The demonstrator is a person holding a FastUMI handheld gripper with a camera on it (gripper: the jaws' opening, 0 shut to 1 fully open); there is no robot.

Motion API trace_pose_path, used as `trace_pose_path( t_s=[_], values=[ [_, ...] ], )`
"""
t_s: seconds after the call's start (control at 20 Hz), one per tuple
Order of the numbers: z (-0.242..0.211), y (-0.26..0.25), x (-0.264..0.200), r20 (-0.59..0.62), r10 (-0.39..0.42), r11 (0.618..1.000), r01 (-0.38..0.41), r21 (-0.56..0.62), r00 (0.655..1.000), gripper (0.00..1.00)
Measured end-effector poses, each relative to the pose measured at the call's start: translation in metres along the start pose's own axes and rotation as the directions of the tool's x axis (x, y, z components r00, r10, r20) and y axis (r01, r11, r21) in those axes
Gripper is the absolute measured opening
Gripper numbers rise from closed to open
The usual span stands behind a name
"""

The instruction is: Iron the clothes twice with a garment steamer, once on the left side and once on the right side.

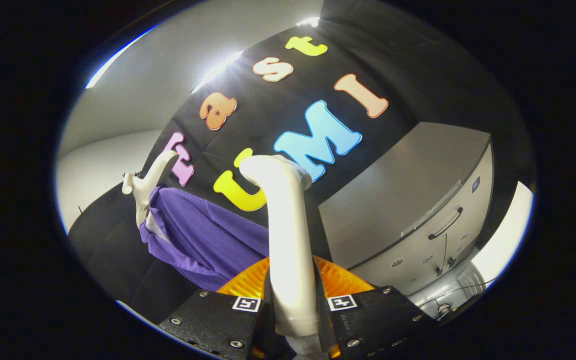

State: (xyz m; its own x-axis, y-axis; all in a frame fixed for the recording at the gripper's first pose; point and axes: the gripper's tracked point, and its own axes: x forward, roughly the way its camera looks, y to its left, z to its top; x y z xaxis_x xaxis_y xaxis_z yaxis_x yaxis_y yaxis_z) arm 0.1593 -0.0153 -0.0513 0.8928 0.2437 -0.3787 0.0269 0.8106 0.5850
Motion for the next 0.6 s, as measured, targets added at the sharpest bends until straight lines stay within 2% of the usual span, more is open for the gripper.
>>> trace_pose_path(
  t_s=[0.1,0.3,0.6],
  values=[
    [-0.005,0.020,-0.007,0.045,0.006,0.998,-0.003,-0.058,0.999,0.34],
    [-0.030,0.058,-0.006,0.052,0.003,0.985,0.006,-0.174,0.999,0.34],
    [-0.046,0.125,0.013,0.127,0.004,0.925,0.045,-0.376,0.992,0.34]
  ],
)
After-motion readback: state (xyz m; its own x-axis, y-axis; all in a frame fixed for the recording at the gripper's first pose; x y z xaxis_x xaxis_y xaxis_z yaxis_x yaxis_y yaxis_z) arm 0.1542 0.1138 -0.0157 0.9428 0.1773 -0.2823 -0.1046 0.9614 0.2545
